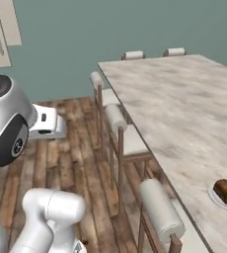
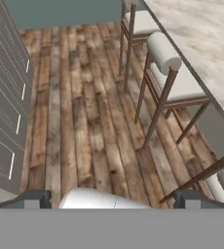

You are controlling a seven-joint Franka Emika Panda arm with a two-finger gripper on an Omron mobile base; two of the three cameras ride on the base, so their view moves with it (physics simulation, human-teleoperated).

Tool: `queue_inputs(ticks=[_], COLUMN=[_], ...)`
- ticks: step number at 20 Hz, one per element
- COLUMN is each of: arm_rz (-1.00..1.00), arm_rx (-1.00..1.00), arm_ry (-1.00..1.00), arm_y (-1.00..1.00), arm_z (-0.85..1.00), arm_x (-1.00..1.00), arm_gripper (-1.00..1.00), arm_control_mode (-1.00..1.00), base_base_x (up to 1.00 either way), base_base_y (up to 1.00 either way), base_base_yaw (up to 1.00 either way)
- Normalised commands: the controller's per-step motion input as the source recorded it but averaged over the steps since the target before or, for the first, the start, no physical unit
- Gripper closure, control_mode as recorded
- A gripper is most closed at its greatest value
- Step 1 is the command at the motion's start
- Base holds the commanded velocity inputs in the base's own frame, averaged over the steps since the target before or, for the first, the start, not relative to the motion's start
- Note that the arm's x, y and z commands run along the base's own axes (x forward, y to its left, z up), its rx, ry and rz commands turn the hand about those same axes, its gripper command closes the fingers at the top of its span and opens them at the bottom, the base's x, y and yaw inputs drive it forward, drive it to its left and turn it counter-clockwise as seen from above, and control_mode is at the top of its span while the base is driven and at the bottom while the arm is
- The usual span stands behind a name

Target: Take the smaller bowl and place it next to the appetizer plate on the dining counter , and place the larger bowl next to the plate with cooked food.

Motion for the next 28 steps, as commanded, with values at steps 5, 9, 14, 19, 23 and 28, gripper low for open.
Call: queue_inputs(ticks=[5, 9, 14, 19, 23, 28], arm_rz=[0.0, 0.0, 0.0, 0.0, 0.0, 0.0], arm_rx=[0.0, 0.0, 0.0, 0.0, 0.0, 0.0], arm_ry=[0.0, 0.0, 0.0, 0.0, 0.0, 0.0], arm_y=[0.0, 0.0, 0.0, 0.0, 0.0, 0.0], arm_z=[0.0, 0.0, 0.0, 0.0, 0.0, 0.0], arm_x=[0.0, 0.0, 0.0, 0.0, 0.0, 0.0], arm_gripper=[-1.0, -1.0, -1.0, -1.0, -1.0, -1.0], arm_control_mode=[1.0, 1.0, 1.0, 1.0, 1.0, 1.0], base_base_x=[1.0, 1.0, 1.0, 1.0, 0.92, 0.72], base_base_y=[0.24, 0.3, 0.12, -0.05, -0.3, -0.26], base_base_yaw=[0.31, 0.3, 0.28, 0.16, 0.22, 0.31])
